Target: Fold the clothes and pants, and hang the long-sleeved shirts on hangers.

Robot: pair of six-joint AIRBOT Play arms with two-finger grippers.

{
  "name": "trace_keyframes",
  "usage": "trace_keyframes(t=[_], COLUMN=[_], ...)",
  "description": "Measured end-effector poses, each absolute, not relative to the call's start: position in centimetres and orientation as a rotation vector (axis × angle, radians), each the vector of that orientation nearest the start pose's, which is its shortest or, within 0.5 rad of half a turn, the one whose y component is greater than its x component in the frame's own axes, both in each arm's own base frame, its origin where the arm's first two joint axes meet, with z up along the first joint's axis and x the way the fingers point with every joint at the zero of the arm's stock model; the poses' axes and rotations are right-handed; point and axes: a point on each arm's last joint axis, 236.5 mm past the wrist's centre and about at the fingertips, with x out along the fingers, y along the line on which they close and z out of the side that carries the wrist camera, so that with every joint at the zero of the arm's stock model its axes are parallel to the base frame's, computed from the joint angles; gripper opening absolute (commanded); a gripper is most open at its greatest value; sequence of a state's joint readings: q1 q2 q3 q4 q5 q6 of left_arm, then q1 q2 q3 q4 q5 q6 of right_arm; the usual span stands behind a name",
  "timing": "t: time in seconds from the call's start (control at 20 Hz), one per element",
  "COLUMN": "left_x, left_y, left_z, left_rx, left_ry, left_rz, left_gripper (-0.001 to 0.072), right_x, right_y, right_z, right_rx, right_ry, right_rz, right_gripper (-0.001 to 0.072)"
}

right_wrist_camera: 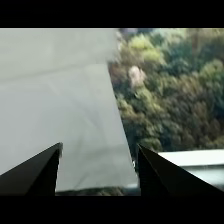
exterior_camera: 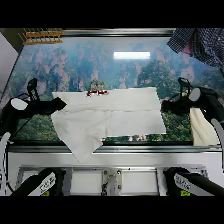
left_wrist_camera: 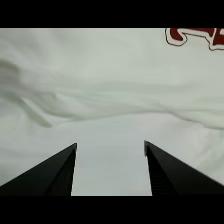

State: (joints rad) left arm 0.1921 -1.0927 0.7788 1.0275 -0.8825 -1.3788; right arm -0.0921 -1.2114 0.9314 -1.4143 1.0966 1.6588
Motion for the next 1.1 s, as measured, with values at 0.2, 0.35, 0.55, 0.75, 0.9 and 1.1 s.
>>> trace_keyframes(t=[0.2,0.35,0.55,0.75,0.9,1.1], left_x=[31.7,30.0,29.2,28.9,28.6,25.5], left_y=[-3.7,-4.2,-4.4,-4.5,-4.6,-2.9], left_z=[-2.3,-2.4,-2.3,-2.3,-2.4,-4.1], left_rx=[-0.517,-0.532,-0.542,-0.545,-0.546,-0.561], left_ry=[1.124,1.127,1.124,1.125,1.139,1.268], left_rz=[-0.102,-0.098,-0.098,-0.098,-0.100,-0.022], left_gripper=[0.0443,0.0443,0.0443,0.0443,0.0442,0.0444], right_x=[26.1,23.8,24.2,25.9,26.6,26.9], right_y=[-0.9,0.2,2.2,3.6,3.7,3.9], right_z=[-7.1,-9.5,-11.3,-11.8,-12.0,-11.8], right_rx=[0.515,0.709,0.890,0.920,0.892,0.852], right_ry=[1.462,1.452,1.377,1.300,1.263,1.255], right_rz=[-0.202,-0.271,-0.299,-0.284,-0.268,-0.238], right_gripper=[0.0512,0.0511,0.0510,0.0201,0.0009,0.0009])
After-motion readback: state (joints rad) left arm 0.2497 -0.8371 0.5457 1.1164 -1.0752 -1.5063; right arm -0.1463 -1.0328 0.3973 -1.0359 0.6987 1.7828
